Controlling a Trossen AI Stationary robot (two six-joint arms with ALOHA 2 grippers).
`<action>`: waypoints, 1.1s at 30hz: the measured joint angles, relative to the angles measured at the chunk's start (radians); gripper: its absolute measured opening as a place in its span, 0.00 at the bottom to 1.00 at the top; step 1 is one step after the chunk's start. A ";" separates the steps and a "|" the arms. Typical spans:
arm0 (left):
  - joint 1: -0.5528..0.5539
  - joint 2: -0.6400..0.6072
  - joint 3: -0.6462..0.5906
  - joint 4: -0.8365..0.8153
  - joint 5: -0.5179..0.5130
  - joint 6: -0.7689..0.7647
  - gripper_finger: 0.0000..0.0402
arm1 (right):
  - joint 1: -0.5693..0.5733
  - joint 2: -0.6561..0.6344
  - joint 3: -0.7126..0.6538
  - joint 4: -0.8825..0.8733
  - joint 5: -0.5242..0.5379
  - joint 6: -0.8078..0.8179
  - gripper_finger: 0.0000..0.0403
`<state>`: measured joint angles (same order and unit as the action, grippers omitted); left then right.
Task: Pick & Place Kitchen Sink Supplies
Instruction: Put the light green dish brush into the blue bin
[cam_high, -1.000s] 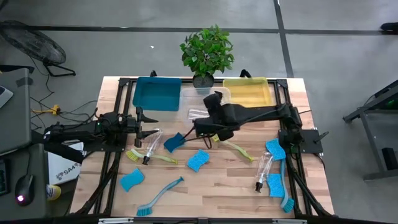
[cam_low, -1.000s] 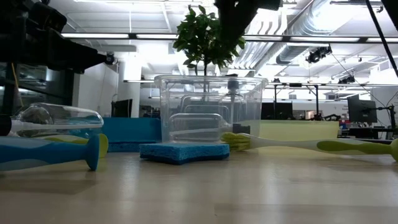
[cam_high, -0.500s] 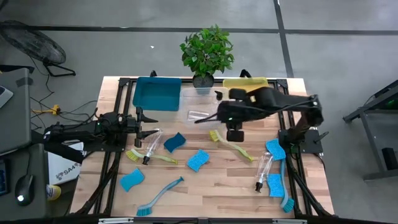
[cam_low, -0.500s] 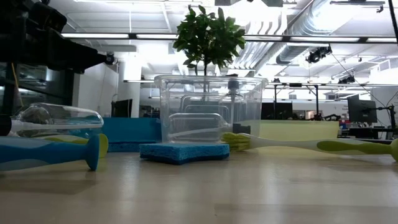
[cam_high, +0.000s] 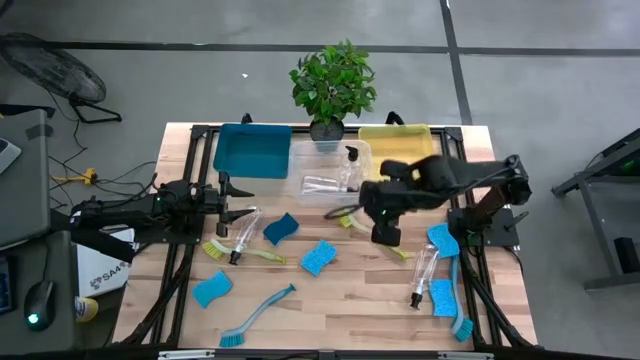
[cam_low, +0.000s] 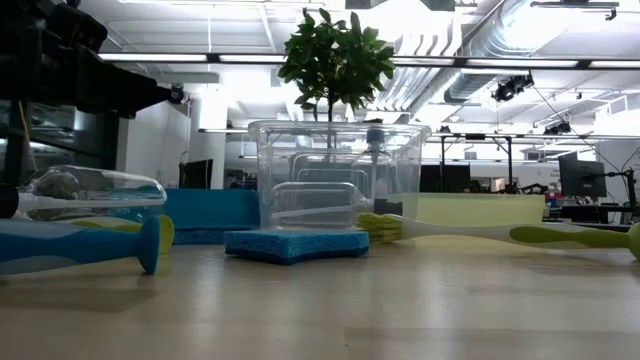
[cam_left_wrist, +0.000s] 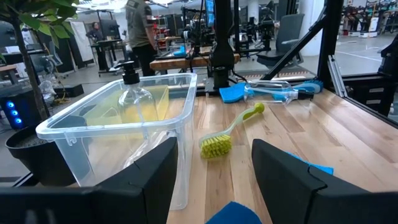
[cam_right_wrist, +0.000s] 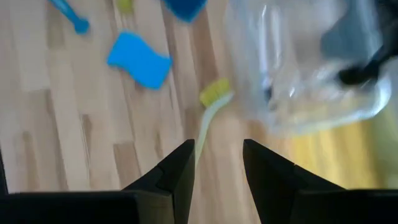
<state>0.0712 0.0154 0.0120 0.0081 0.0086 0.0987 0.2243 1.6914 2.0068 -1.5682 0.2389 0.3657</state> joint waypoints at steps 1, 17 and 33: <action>0.000 0.000 0.000 0.000 0.000 0.000 0.50 | 0.008 -0.008 -0.047 0.003 -0.002 0.015 0.32; 0.000 0.000 0.000 0.000 0.000 0.000 0.50 | 0.084 -0.072 -0.639 0.245 -0.127 0.332 0.32; 0.000 0.000 0.000 0.000 0.000 0.000 0.50 | 0.090 -0.073 -0.915 0.489 -0.195 0.450 0.49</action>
<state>0.0715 0.0154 0.0120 0.0082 0.0086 0.0986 0.3145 1.6184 1.0914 -1.0797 0.0437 0.8154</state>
